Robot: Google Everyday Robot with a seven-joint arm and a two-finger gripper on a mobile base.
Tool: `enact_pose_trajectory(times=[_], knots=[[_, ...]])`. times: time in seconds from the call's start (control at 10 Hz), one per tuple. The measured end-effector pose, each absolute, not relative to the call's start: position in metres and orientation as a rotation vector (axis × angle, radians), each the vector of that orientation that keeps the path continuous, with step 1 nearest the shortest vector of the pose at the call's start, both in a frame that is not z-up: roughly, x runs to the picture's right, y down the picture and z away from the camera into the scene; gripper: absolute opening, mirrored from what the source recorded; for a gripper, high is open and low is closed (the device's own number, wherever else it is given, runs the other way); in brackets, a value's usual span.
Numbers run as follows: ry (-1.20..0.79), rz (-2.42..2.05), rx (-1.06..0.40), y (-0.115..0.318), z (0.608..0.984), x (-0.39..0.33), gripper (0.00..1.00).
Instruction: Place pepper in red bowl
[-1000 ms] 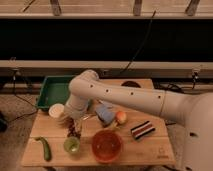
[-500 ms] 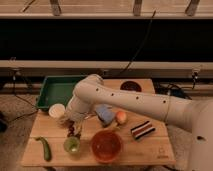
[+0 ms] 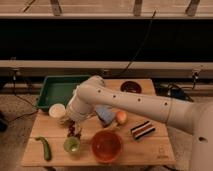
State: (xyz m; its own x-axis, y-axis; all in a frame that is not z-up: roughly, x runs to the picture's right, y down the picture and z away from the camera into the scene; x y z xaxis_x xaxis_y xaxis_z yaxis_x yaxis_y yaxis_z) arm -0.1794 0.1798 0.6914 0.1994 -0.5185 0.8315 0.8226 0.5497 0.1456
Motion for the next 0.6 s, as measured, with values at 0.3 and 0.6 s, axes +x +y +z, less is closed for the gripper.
enact_pose_trajectory(times=[0.3, 0.6], knots=[[-1.032, -1.089, -0.303, 0.184, 0.71, -0.211, 0.65], [-1.027, -1.182, -0.303, 0.178, 0.728, -0.228, 0.65]])
